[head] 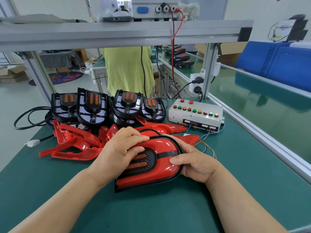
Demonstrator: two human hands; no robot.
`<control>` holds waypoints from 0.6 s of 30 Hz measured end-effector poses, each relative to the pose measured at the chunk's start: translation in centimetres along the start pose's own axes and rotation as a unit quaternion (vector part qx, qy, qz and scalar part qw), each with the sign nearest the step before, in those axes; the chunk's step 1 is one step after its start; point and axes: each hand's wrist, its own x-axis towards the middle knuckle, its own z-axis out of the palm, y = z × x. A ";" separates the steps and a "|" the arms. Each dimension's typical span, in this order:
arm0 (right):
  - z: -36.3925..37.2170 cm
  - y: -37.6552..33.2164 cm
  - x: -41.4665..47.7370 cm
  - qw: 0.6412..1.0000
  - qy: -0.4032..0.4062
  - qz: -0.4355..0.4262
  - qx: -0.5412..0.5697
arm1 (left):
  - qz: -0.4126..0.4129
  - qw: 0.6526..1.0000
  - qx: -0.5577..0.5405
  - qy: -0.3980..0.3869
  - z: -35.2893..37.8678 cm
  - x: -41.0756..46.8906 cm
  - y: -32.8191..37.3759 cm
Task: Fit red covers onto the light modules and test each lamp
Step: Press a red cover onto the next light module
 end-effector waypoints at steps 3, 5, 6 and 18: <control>0.0 0.0 -0.1 1.000 -0.003 0.000 -0.003 | -0.006 1.000 -0.014 -0.002 -0.2 0.2 0.1; 0.0 0.0 -0.1 1.000 -0.003 0.002 -0.004 | 0.001 1.000 -0.014 -0.010 -0.5 0.3 0.3; 0.0 0.0 -0.1 1.000 -0.003 0.003 -0.005 | 0.011 1.000 -0.007 -0.014 -0.6 0.4 0.4; 0.0 -0.2 0.0 1.000 -0.001 0.006 -0.002 | 0.096 0.991 0.090 -0.008 -1.7 1.0 1.6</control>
